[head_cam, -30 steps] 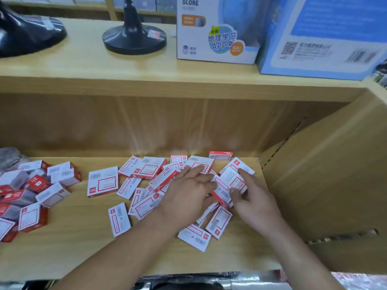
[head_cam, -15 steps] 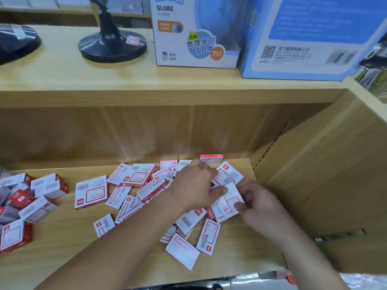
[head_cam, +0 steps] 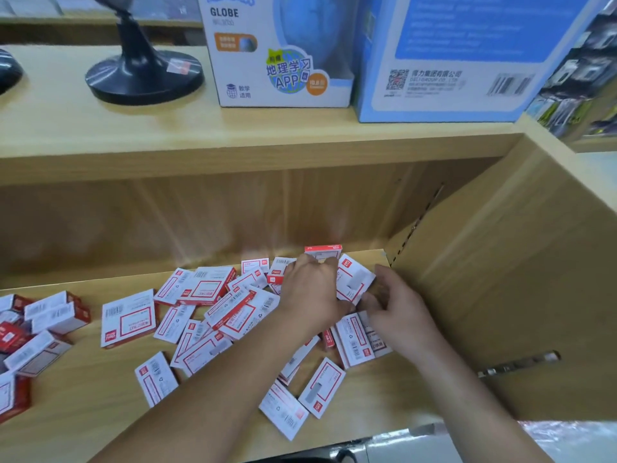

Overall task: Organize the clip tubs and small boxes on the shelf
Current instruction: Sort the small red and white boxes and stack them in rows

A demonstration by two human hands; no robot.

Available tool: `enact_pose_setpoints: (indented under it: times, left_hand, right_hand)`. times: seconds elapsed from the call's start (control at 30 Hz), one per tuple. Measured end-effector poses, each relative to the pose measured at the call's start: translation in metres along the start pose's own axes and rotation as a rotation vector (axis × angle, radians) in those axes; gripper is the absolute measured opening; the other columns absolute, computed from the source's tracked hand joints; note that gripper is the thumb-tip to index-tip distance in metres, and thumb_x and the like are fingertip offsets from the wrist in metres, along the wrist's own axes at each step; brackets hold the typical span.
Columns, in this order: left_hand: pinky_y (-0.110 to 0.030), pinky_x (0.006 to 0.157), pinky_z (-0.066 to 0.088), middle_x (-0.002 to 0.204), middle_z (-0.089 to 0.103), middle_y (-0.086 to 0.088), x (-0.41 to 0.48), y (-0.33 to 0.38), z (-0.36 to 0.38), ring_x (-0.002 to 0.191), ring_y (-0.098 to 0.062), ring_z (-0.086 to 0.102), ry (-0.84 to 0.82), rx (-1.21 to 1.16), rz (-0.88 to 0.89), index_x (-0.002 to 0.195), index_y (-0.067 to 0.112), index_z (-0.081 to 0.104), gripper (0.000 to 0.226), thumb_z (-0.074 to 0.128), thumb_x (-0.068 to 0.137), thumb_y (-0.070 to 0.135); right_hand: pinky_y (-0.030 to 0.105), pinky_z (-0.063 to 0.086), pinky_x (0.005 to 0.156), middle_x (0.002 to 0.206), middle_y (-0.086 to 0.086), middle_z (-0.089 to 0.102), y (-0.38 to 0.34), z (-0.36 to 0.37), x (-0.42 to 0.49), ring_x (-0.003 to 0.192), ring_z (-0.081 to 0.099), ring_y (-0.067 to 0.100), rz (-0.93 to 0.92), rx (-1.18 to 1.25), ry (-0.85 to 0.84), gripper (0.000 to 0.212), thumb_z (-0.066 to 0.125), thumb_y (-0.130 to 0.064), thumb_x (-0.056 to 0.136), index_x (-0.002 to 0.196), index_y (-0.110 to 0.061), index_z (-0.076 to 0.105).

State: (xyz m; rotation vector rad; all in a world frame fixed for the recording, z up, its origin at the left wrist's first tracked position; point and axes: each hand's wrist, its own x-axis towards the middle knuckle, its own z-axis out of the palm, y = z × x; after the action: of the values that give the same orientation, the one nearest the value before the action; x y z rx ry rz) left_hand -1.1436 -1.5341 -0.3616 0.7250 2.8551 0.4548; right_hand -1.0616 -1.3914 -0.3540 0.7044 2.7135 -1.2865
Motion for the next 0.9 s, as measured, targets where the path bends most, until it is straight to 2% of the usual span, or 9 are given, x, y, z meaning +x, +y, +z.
enact_pose_setpoints:
  times: [0.17,0.23,0.3,0.37,0.43,0.5,0.67,0.77,0.9]
  left_hand:
    - [-0.039,0.092,0.046,0.1,0.058,-0.001,0.001,0.0,-0.007,0.106,-0.026,0.046,-0.035,-0.169,-0.044,0.094,0.025,0.062,0.039,0.077,0.07,0.052]
    - [-0.038,0.087,0.047,0.092,0.058,-0.002,-0.003,-0.001,-0.014,0.1,-0.027,0.05,-0.068,-0.229,0.021,0.083,0.025,0.065,0.034,0.07,0.073,0.057]
    - [-0.036,0.08,0.049,0.081,0.06,-0.001,-0.007,-0.008,-0.023,0.088,-0.024,0.055,-0.121,-0.263,0.107,0.078,0.021,0.067,0.052,0.051,0.065,0.069]
    - [-0.037,0.082,0.05,0.082,0.063,0.0,0.0,-0.017,-0.03,0.089,-0.022,0.057,-0.12,-0.248,0.2,0.087,0.021,0.073,0.055,0.041,0.064,0.06]
    - [-0.038,0.091,0.05,0.102,0.066,0.003,0.012,-0.027,-0.033,0.104,-0.021,0.059,-0.061,-0.225,0.194,0.105,0.024,0.075,0.039,0.053,0.075,0.036]
    - [-0.039,0.093,0.052,0.12,0.065,0.004,0.018,-0.035,-0.033,0.114,-0.022,0.06,-0.015,-0.152,0.181,0.125,0.022,0.068,0.046,0.056,0.081,0.02]
    - [-0.039,0.096,0.046,0.129,0.054,0.004,0.012,-0.035,-0.022,0.116,-0.026,0.05,0.002,0.084,0.157,0.145,0.028,0.051,0.053,0.05,0.092,0.033]
    - [-0.037,0.093,0.04,0.119,0.05,0.005,0.008,-0.039,-0.019,0.112,-0.023,0.045,0.036,0.21,0.125,0.128,0.028,0.064,0.034,0.053,0.096,0.032]
    - [-0.038,0.093,0.039,0.122,0.058,0.005,-0.003,-0.051,-0.023,0.118,-0.022,0.045,-0.01,0.202,0.072,0.128,0.029,0.065,0.039,0.045,0.101,0.048]
  right_hand:
    - [0.035,0.046,0.106,0.136,-0.003,0.058,0.007,0.001,0.004,0.125,0.055,0.012,-0.12,-0.075,-0.003,0.06,0.066,-0.018,0.089,0.144,-0.028,0.045]
    - [0.035,0.035,0.117,0.154,0.003,0.039,0.007,0.001,0.006,0.144,0.036,0.017,-0.209,-0.187,0.034,0.075,0.068,-0.014,0.086,0.153,-0.021,0.035]
    - [0.033,0.027,0.122,0.164,-0.001,0.024,0.002,-0.001,0.008,0.152,0.021,0.014,-0.276,-0.177,0.012,0.085,0.067,-0.009,0.088,0.159,-0.025,0.023]
    - [0.033,0.032,0.119,0.162,-0.005,0.029,-0.002,-0.002,0.01,0.149,0.027,0.013,-0.328,-0.176,-0.006,0.075,0.065,-0.011,0.092,0.156,-0.031,0.032]
    - [0.031,0.042,0.109,0.15,-0.007,0.043,-0.005,-0.001,0.011,0.137,0.044,0.015,-0.348,-0.206,0.037,0.055,0.065,-0.016,0.094,0.145,-0.031,0.049]
    - [0.029,0.048,0.095,0.134,-0.008,0.05,-0.008,0.002,0.009,0.118,0.055,0.014,-0.33,-0.178,0.091,0.044,0.067,-0.02,0.094,0.136,-0.029,0.057]
    - [0.036,0.052,0.083,0.12,-0.002,0.054,-0.009,0.008,0.008,0.103,0.059,0.022,-0.222,-0.203,0.2,0.031,0.061,-0.022,0.098,0.127,-0.029,0.056]
    - [0.043,0.055,0.085,0.122,0.001,0.056,-0.017,0.012,0.014,0.105,0.061,0.025,-0.153,-0.236,0.249,0.029,0.058,-0.022,0.099,0.127,-0.026,0.055]
    - [0.04,0.055,0.086,0.12,0.004,0.057,-0.026,0.016,0.024,0.105,0.061,0.027,-0.119,-0.227,0.283,0.024,0.058,-0.02,0.099,0.123,-0.025,0.056]
